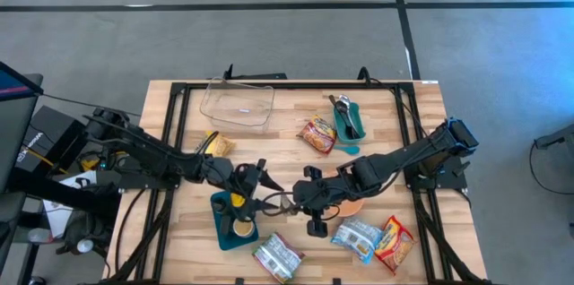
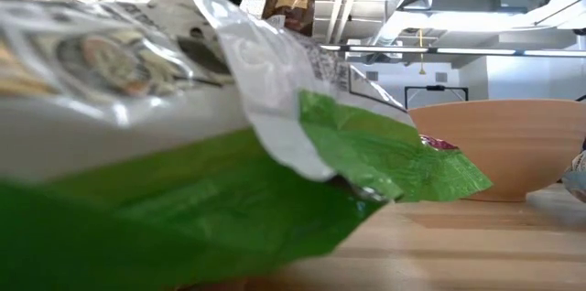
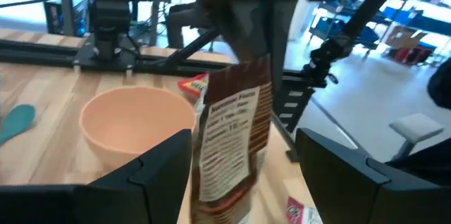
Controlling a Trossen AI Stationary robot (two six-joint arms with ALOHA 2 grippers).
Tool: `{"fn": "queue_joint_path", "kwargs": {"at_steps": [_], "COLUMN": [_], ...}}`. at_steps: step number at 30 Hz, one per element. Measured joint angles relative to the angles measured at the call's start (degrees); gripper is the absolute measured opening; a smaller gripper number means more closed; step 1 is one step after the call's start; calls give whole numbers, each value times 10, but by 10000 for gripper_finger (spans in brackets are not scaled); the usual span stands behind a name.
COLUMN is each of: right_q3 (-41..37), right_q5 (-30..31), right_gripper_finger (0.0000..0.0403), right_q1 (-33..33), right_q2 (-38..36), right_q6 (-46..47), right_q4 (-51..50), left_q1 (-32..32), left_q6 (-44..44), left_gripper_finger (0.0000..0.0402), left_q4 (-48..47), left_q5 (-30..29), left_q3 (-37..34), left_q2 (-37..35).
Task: Pick & Place Food Item
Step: Put the orange seasoning pack into the blue bin
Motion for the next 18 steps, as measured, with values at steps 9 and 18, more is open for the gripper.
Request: {"fn": "queue_joint_path", "kwargs": {"at_steps": [9,18], "right_q3": [0,0], "right_q5": [-1,-1], "right_gripper_finger": [0,0], "right_q1": [-1,-11], "right_q2": [0,0], "right_q6": [-9,-13], "right_q4": [0,2], "left_q1": [3,3], "left_q6": [0,0], "left_gripper_finger": [238,224], "left_q4": [25,41], "left_q5": [28,37], "left_q3": [0,0], "left_q2": [0,0]}}
